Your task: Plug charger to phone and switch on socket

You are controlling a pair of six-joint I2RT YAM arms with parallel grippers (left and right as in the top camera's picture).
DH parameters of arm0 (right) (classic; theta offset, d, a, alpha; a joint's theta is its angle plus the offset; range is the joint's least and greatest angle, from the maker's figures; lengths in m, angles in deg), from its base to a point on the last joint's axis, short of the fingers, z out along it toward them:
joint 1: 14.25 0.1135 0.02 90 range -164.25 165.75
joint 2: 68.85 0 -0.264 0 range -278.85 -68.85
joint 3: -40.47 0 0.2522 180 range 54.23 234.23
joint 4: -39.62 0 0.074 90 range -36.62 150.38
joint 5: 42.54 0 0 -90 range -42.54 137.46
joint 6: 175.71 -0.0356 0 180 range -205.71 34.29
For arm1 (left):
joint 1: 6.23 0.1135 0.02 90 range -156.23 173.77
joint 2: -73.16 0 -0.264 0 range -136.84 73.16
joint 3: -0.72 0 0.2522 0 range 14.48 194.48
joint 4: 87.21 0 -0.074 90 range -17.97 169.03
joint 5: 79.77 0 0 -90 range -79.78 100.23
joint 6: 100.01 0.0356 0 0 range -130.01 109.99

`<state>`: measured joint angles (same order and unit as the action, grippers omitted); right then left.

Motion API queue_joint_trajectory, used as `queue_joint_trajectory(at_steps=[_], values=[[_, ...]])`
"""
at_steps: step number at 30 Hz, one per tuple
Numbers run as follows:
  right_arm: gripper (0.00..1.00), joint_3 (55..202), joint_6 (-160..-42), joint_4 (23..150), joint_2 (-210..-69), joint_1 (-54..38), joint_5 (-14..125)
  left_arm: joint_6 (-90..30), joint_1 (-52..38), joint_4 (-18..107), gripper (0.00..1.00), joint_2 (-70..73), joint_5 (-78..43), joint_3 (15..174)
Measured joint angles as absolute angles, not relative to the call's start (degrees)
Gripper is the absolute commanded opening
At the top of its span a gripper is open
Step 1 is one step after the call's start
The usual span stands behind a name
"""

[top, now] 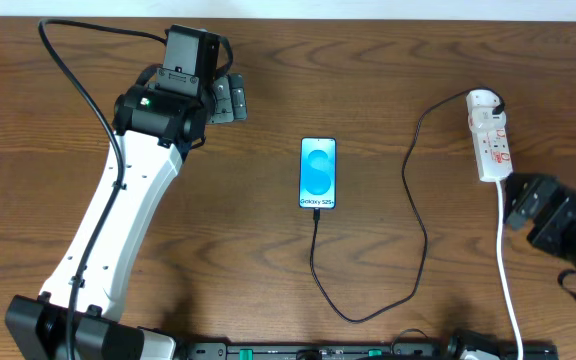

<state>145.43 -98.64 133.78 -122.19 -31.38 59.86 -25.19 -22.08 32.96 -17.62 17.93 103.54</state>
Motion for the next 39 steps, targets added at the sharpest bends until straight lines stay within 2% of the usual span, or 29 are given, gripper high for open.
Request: queue_joint_trajectory(at_steps=[7, 23, 29, 39], values=[[0.99, 144.68, -98.64, 139.42, -121.23, -31.38, 60.89, -25.19, -22.08, 32.96, 0.95, -17.62, 17.93, 103.54], [0.99, 142.89, -96.89, 142.94, -118.39, -31.38, 63.14, -25.17, -22.08, 32.96, 0.95, -17.62, 17.93, 103.54], [0.99, 142.87, -96.67, 150.31, -118.43, -31.38, 64.50, -25.19, -22.08, 32.96, 0.95, -17.62, 17.93, 103.54], [0.99, 142.87, -95.01, 150.48, -118.43, -31.38, 60.21, -25.19, -22.08, 32.96, 0.95, -17.62, 17.93, 103.54]])
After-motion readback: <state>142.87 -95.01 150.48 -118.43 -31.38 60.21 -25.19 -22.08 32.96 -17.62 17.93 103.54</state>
